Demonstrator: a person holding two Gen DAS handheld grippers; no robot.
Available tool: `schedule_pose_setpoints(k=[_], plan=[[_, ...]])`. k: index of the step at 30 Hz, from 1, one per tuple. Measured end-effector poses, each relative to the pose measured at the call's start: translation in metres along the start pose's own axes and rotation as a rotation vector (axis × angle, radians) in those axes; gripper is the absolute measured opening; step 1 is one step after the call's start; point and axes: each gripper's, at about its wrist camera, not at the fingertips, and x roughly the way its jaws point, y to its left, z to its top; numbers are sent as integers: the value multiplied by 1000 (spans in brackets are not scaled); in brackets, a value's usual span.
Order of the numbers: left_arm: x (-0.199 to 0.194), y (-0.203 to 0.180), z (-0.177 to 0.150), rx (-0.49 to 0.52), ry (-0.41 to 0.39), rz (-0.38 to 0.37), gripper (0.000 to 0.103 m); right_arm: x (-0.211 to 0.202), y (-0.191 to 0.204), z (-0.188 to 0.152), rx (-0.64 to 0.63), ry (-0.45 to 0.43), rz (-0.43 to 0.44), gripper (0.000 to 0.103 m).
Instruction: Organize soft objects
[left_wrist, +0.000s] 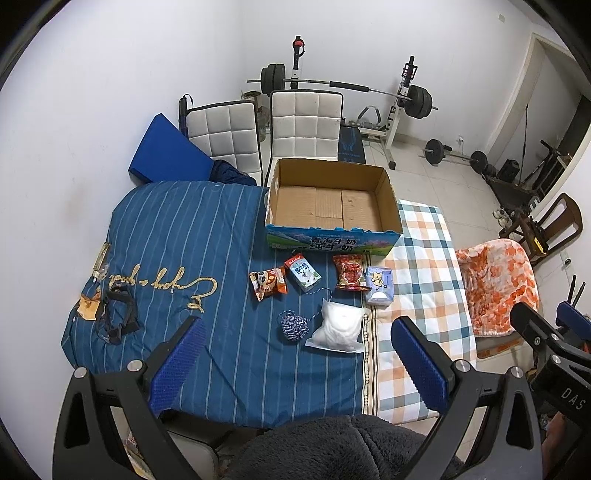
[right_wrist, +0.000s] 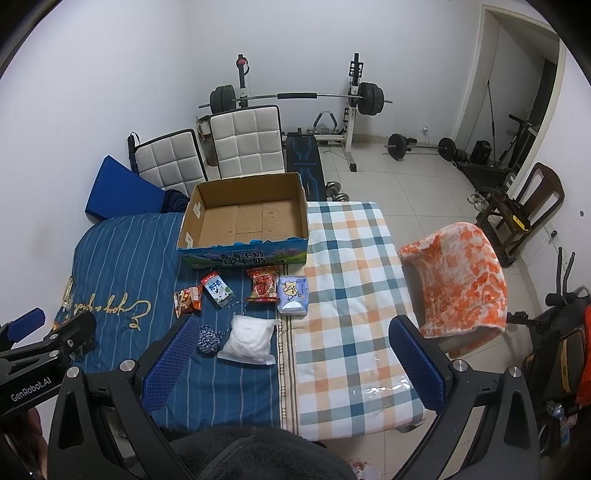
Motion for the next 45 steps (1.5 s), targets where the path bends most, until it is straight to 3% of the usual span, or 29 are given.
schedule_pose_setpoints(k=[33, 39, 45], plan=[[1, 3, -1, -3, 3, 0, 103, 4, -2, 2, 10, -2, 4, 103], [23, 12, 18, -48, 18, 16, 103, 51, -5, 28, 35, 53, 3, 103], [83, 19, 40, -91, 68, 77, 103, 156, -20, 49, 56, 166, -6, 103]])
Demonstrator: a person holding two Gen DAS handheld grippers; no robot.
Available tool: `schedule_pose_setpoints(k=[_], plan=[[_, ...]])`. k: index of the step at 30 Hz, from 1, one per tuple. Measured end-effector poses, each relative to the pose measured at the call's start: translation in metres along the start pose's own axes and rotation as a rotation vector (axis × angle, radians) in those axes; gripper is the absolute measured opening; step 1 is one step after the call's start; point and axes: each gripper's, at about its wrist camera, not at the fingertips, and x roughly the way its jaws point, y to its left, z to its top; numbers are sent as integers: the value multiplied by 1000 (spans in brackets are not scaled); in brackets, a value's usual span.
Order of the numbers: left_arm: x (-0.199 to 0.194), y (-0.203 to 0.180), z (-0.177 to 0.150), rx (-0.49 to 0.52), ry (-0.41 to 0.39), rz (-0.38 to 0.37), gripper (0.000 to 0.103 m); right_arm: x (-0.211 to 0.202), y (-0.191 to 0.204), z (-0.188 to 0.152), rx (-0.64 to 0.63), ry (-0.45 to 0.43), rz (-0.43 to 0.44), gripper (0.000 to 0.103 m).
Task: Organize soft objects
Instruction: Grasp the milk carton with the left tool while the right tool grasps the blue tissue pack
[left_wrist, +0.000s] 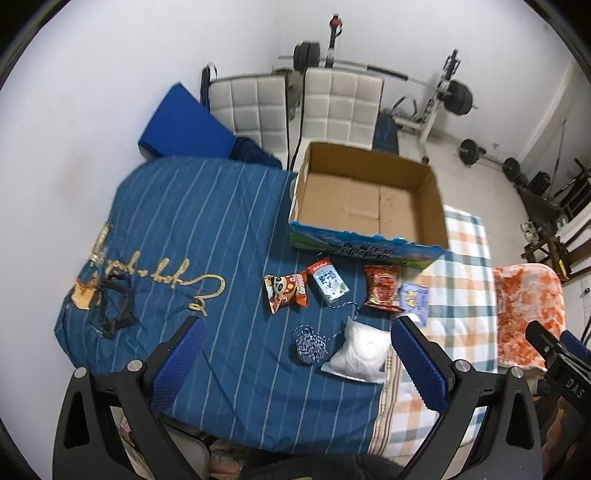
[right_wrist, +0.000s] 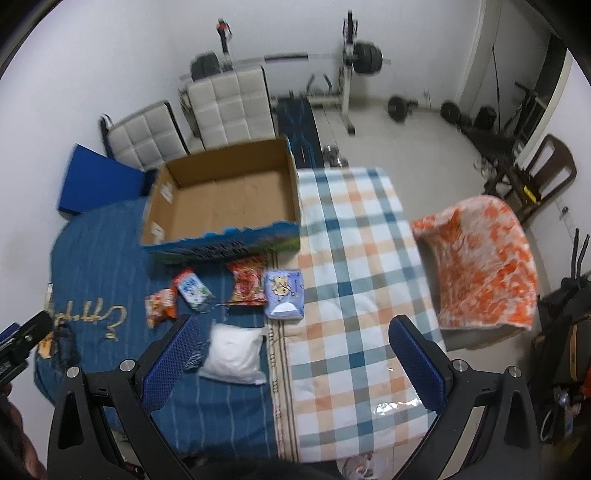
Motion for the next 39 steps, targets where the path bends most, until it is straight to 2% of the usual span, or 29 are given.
schedule_pose_setpoints(k=[6, 10, 15, 23, 28, 30, 32, 34, 37, 39], plan=[[99, -11, 20, -18, 126, 32, 103, 153, -7, 23, 16, 171, -48, 103], [179, -22, 28, -43, 225, 10, 103, 251, -14, 25, 63, 294, -39, 97], [268, -27, 30, -112, 360, -6, 102, 325, -14, 22, 98, 385, -23, 93], [360, -28, 32, -188, 481, -4, 102, 386, -10, 6, 145, 472, 43, 86], [385, -38, 36, -146, 474, 31, 100, 408, -8, -5, 149, 499, 82, 75], [390, -47, 36, -126, 470, 26, 88, 408, 2, -8, 123, 514, 74, 70], [393, -56, 32, -86, 474, 29, 73, 412, 2, -14, 90, 533, 60, 64], [398, -64, 25, -61, 499, 20, 64, 414, 0, -19, 58, 539, 31, 62], [404, -71, 11, -37, 527, 14, 54, 409, -4, -22, 8, 553, -9, 61], [406, -71, 3, -44, 526, -8, 52, 412, -12, -30, -8, 563, -23, 61]])
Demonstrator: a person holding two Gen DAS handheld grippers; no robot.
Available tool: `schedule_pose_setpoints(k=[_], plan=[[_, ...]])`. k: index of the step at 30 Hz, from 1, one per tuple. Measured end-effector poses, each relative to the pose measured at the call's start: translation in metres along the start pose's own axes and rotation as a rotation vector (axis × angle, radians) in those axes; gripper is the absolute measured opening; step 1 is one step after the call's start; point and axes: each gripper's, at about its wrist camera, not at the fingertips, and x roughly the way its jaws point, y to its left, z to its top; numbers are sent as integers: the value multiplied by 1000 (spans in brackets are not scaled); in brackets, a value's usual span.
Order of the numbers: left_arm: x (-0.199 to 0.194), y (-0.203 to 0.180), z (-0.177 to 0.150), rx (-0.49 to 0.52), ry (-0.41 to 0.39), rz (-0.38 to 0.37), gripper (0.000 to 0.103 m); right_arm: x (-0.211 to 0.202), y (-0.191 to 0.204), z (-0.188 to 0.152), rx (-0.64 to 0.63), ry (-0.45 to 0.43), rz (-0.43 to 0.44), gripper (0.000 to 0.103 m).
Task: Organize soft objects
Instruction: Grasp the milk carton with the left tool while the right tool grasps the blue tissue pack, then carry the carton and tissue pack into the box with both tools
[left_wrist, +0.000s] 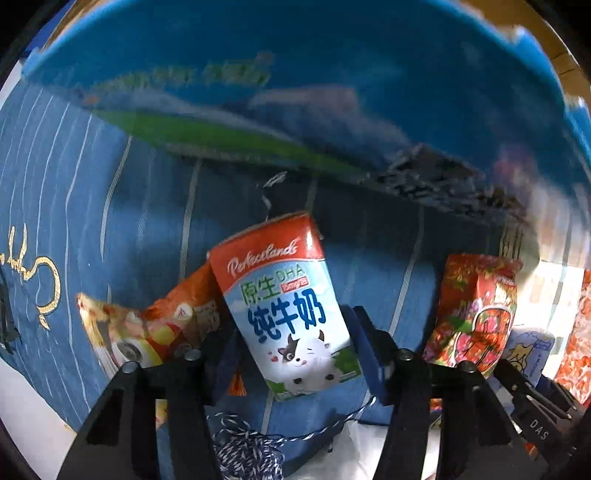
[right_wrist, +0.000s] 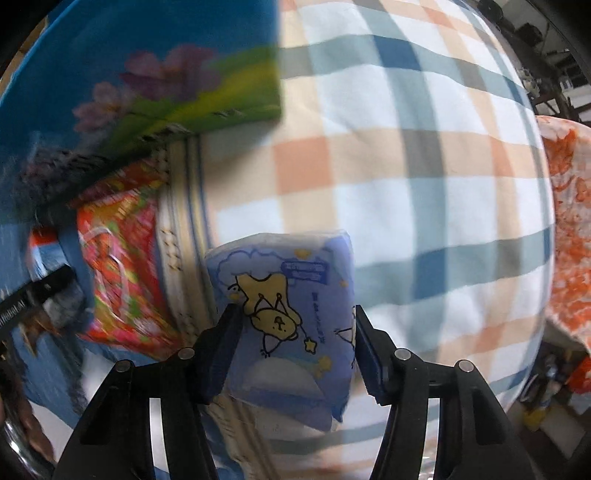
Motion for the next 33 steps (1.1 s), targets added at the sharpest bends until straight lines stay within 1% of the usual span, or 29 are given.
schedule_pose_setpoints(k=[2, 4, 6, 7, 9, 12, 15, 17, 18, 19, 20, 21, 22, 23, 24, 25, 26, 29, 30, 32, 33], plan=[[4, -1, -5, 10, 1, -1, 49, 6, -7, -5, 12, 8, 7, 61], [8, 1, -13, 33, -2, 2, 48, 6, -11, -9, 38, -13, 27, 61], [12, 5, -22, 49, 0, 6, 50, 1, -17, -9, 55, -39, 61, 68], [15, 8, -27, 53, 6, 4, 52, 1, -20, -11, 67, -45, 81, 76], [16, 19, -32, 31, 13, -18, 54, 3, -21, -13, 76, -42, 107, 78], [23, 29, -34, -27, 30, -64, 54, 21, -17, -14, 69, -29, 92, 78], [33, 30, -31, -49, 22, -86, 54, 37, -11, -19, 56, 8, 68, 78], [37, 29, -32, -42, 2, -65, 44, 53, -7, -17, 50, 36, 66, 78], [38, 25, -32, -26, -13, -48, 44, 56, -5, -18, 48, 43, 70, 78], [40, 18, -32, -5, -24, -12, 44, 65, -3, -20, 43, 53, 66, 77], [42, 12, -32, 9, -31, 8, 43, 73, -2, -20, 36, 46, 53, 77], [42, 9, -34, 10, -38, 12, 43, 79, 11, -15, 29, 40, 39, 74], [47, 4, -36, 11, -45, 15, 43, 82, 14, -18, 17, 31, 28, 65], [48, 0, -39, 15, -52, 20, 43, 81, 17, -21, 7, 25, 25, 50], [48, -2, -44, 18, -57, 29, 43, 82, 21, -23, -4, 22, 30, 43], [42, 2, -47, 20, -60, 34, 43, 82, 20, -27, -11, 25, 36, 32], [42, 1, -53, 21, -67, 35, 43, 81, 20, -30, -19, 23, 35, 26], [32, -4, -74, 31, -92, 44, 43, 89, 23, -42, -40, 12, 34, 18], [22, -12, -81, 34, -98, 42, 43, 92, 22, -46, -39, 9, 48, 18], [15, -20, -94, 40, -115, 38, 43, 97, 18, -55, -35, 10, 79, 16], [8, -19, -103, 46, -122, 38, 43, 101, 16, -59, -34, 9, 90, 16]])
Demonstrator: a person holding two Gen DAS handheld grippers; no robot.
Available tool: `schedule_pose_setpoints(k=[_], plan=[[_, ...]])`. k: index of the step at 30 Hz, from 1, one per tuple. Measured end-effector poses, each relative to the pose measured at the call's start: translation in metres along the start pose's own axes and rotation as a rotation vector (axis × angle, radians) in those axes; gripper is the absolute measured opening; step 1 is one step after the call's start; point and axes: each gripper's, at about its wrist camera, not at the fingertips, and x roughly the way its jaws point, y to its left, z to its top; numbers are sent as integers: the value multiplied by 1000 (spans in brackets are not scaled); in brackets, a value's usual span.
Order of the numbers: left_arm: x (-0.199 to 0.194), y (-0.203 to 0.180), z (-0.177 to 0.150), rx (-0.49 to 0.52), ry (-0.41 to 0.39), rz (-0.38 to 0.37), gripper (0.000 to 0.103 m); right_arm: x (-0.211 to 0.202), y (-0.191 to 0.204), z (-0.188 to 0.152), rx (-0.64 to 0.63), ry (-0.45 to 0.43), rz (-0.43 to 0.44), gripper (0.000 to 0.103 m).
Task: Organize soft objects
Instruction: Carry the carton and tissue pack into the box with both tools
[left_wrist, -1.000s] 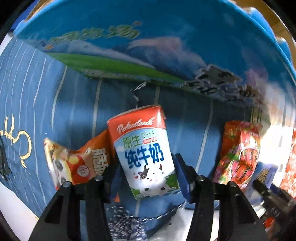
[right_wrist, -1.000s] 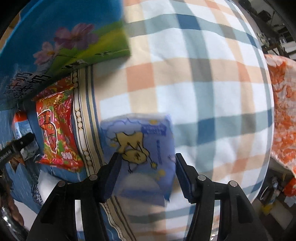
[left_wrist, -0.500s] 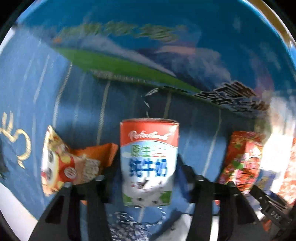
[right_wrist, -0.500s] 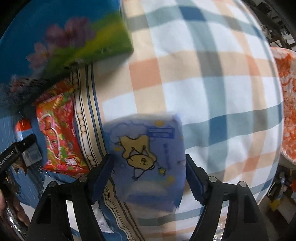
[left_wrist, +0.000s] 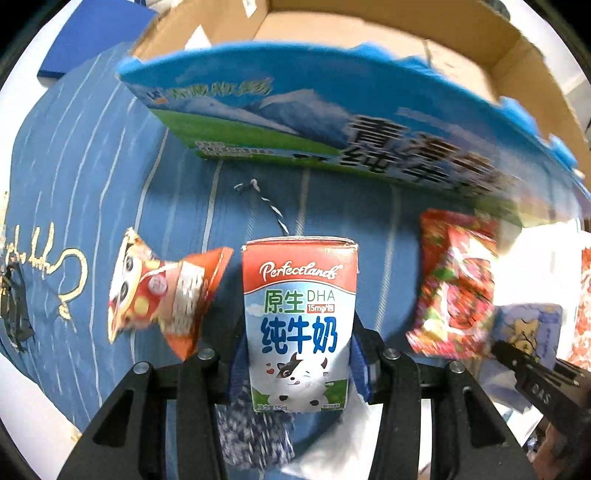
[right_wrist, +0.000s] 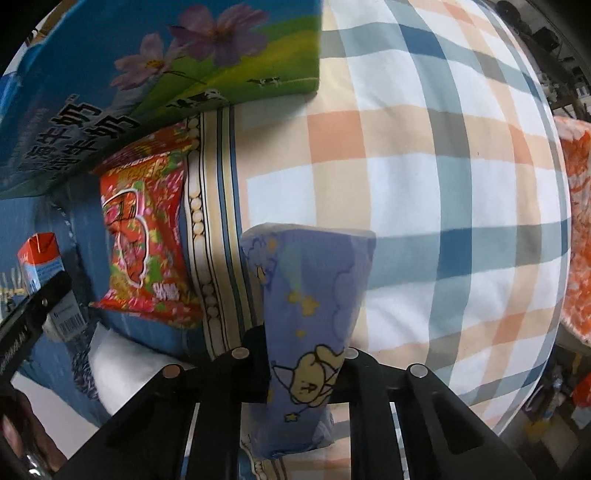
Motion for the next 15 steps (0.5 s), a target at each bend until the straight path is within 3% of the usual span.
schedule_pose_setpoints(k=[5, 8, 15], plan=[[-33, -12, -28, 23, -37, -8, 43, -33, -40, -34, -8, -8, 55, 15], [-58, -22, -38, 27, -54, -20, 43, -38, -47, -57, -31, -42, 79, 15], [-114, -22, -64, 49, -102, -108, 43, -102, -56, -94, -72, -157, 182, 15]])
